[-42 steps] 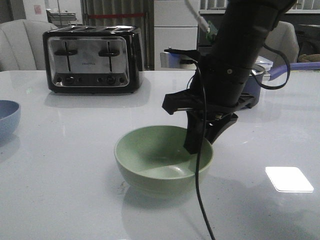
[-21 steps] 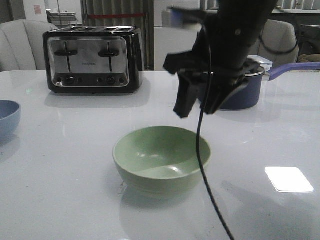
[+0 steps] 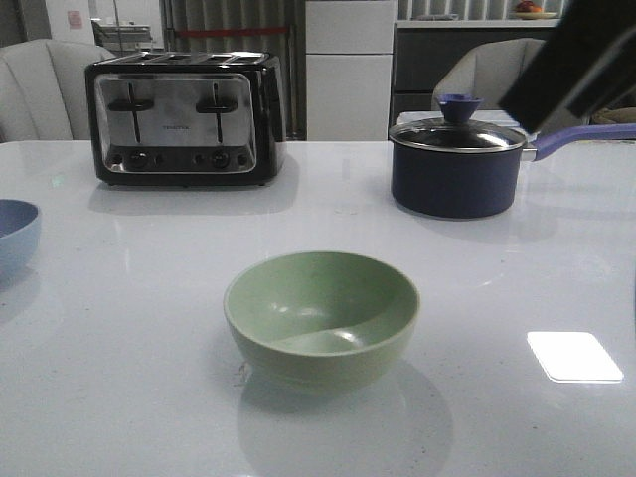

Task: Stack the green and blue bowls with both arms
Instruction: 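Open the right gripper and withdraw it from the green bowl, then move the left gripper to the light blue bowl's rim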

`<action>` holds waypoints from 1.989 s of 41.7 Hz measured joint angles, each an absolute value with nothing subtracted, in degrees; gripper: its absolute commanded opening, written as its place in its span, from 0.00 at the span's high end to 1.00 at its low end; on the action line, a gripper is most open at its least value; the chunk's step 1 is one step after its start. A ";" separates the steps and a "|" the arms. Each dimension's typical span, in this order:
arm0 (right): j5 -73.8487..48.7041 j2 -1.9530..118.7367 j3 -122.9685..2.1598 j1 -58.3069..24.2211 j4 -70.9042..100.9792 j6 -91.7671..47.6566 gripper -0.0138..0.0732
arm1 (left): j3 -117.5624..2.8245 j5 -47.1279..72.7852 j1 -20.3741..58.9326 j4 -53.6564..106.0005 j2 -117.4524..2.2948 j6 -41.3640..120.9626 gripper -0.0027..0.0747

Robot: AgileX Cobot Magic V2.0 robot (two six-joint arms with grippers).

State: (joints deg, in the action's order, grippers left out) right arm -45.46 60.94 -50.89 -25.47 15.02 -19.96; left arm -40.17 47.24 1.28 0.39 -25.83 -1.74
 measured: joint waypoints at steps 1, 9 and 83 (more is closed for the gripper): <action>-45.46 59.58 -49.87 -25.47 15.02 -19.96 0.31 | -40.17 47.24 1.28 0.39 -25.83 -1.74 0.29; -45.73 48.12 -41.93 -25.47 15.02 -19.96 0.31 | -40.17 47.24 1.28 0.39 -25.83 -1.74 0.29; -47.24 39.84 -38.41 -25.47 14.80 -19.96 0.31 | -80.36 44.04 -12.81 9.68 -113.06 10.02 0.63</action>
State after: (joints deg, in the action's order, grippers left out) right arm -47.24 39.84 -38.41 -25.47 14.80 -19.96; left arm -80.36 44.04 -12.81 9.68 -113.06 10.02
